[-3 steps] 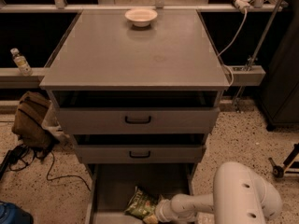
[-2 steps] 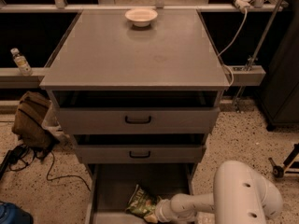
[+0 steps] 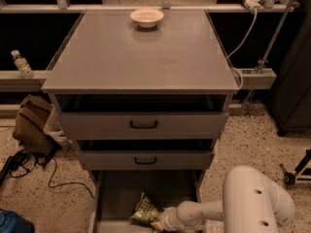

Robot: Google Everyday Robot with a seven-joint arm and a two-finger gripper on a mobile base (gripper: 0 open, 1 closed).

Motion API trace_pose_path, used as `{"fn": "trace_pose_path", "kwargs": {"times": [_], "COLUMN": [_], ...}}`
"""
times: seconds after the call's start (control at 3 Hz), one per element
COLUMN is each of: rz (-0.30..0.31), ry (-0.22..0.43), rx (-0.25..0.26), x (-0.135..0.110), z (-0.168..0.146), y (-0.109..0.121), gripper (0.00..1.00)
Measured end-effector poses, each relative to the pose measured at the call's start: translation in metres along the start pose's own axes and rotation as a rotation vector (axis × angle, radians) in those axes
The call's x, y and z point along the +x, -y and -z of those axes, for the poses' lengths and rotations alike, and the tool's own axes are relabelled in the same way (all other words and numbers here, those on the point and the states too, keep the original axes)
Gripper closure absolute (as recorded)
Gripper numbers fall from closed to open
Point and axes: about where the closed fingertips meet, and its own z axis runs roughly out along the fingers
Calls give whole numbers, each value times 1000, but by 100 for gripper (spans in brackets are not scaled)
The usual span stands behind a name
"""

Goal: Pick green jalapeno chip bag from bottom drawer and place on counter

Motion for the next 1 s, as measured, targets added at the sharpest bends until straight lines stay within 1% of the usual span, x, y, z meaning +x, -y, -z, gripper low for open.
{"fn": "trace_pose_path", "kwargs": {"times": [0.33,0.67,1.0], "rz": [50,138,193], "ry": [86,204,223], "rx": [93,267,333], "x": [-41,-108,-128], "z": [43,128,162], "y": [14,28,27], "gripper": [100,100,100]}}
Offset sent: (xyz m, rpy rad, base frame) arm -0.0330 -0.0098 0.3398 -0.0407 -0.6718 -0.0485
